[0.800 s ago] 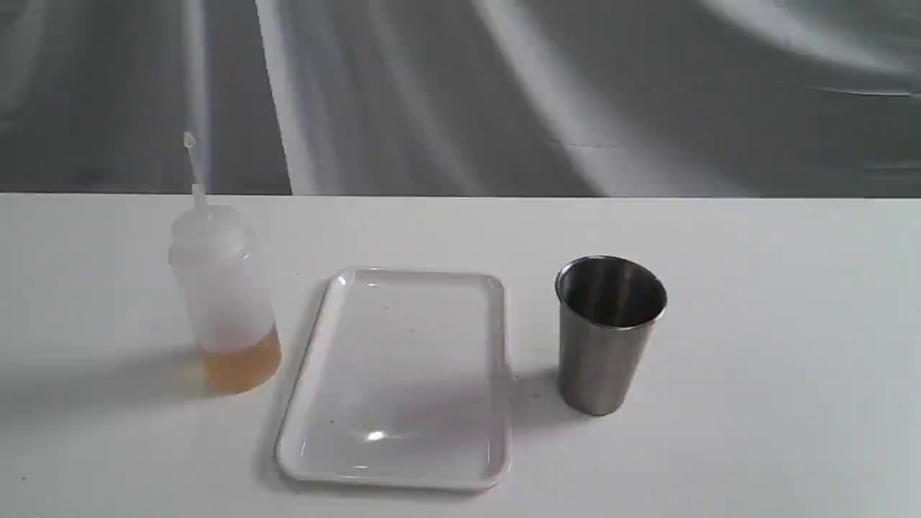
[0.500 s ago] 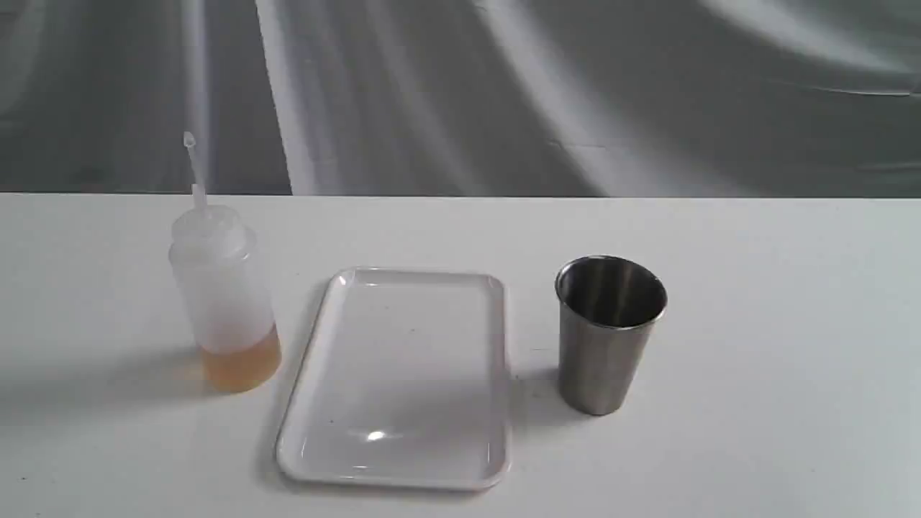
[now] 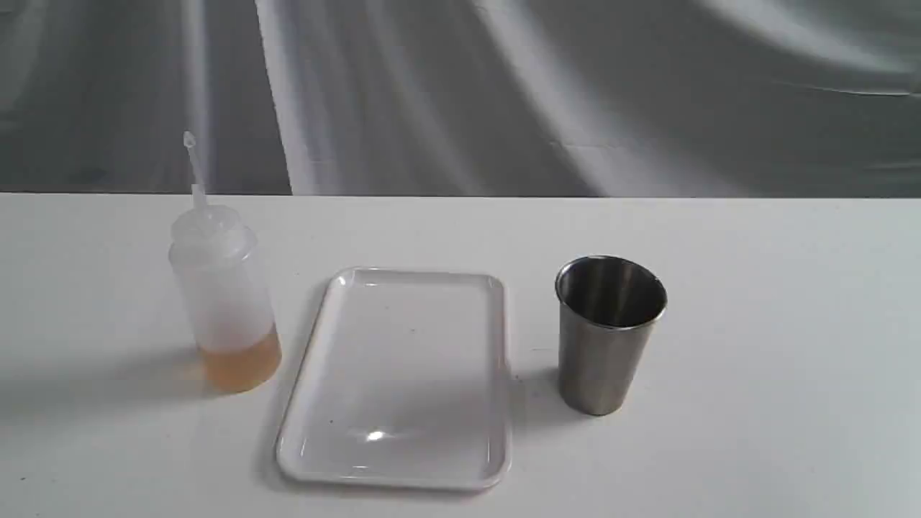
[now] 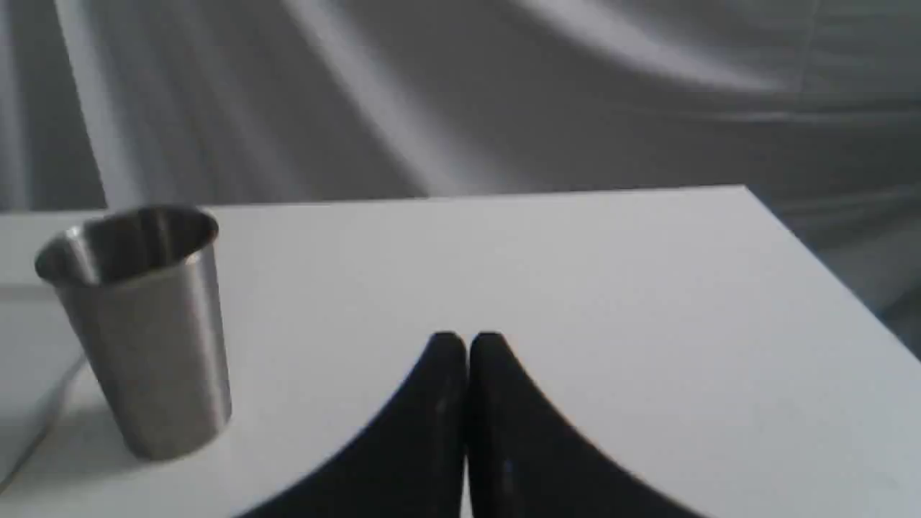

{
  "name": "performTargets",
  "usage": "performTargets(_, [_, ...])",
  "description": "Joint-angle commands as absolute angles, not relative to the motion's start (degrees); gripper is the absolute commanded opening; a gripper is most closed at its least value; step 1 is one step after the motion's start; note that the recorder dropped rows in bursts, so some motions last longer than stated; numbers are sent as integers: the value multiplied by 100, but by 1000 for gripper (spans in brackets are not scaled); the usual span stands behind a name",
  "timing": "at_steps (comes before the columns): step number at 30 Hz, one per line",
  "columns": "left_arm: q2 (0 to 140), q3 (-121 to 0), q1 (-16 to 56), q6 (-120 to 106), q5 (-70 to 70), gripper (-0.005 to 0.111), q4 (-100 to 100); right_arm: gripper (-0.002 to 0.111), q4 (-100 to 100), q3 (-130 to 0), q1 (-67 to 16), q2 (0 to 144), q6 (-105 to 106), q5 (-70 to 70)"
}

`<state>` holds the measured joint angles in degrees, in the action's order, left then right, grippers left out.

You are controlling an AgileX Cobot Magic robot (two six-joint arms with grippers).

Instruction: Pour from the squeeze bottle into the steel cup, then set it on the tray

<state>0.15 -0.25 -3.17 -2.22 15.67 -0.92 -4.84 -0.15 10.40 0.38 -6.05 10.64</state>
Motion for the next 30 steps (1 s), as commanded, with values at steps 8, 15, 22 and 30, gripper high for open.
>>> performTargets(8, [0,0,-271,-184,1524,0,-96,0,-360,0,1078,0,-687,-645])
performTargets(15, [0,0,-271,-184,1524,0,-96,0,875,0,1078,0,-2259,-2154])
performTargets(22, [0,0,-271,-209,1524,0,-96,0,792,0,1067,0,-3875,-3323])
performTargets(30, [0,0,-271,-197,1524,0,-96,0,134,0,848,0,-4584,-3538])
